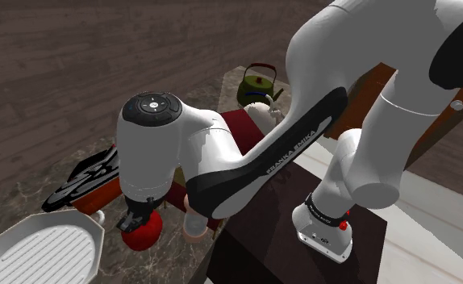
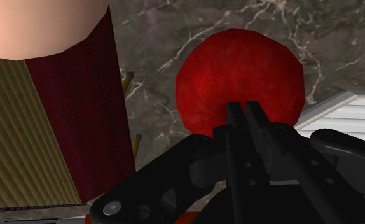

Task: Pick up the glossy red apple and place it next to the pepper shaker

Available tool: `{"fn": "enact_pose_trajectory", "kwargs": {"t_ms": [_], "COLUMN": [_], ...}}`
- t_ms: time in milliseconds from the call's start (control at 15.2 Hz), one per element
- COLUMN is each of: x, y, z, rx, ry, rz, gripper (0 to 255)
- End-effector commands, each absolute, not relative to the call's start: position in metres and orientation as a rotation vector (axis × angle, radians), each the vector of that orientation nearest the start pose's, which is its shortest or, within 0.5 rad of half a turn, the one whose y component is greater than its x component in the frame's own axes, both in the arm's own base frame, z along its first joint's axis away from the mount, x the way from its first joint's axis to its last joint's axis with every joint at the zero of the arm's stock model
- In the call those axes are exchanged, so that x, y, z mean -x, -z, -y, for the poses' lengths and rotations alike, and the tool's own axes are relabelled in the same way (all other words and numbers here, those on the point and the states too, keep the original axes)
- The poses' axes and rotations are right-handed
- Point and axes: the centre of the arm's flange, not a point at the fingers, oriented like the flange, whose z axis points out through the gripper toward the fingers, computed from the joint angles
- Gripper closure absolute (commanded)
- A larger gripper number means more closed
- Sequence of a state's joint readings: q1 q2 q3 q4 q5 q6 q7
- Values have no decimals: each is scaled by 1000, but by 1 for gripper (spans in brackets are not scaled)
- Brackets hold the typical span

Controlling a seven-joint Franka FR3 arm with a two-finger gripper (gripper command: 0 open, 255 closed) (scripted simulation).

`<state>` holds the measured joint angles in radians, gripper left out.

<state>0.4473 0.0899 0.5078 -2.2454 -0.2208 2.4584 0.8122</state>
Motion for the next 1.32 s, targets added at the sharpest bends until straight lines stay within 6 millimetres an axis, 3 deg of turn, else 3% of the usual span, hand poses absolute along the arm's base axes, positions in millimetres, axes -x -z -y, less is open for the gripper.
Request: {"fn": "enact_pose_trajectory", "kwargs": {"t_ms": [0, 66, 132, 462, 726, 1254], "x": [-316, -316, -316, -316, -308, -308], "y": [-345, -345, -345, -345, -394, -394], "z": [-444, -444, -444, -444, -441, -441], "rx": [3058, 3058, 3058, 3058, 3058, 3058], "ry": [264, 264, 264, 264, 264, 264], "rz": [462, 462, 462, 462, 462, 462], "gripper": [255, 255, 0, 0, 0, 0]}}
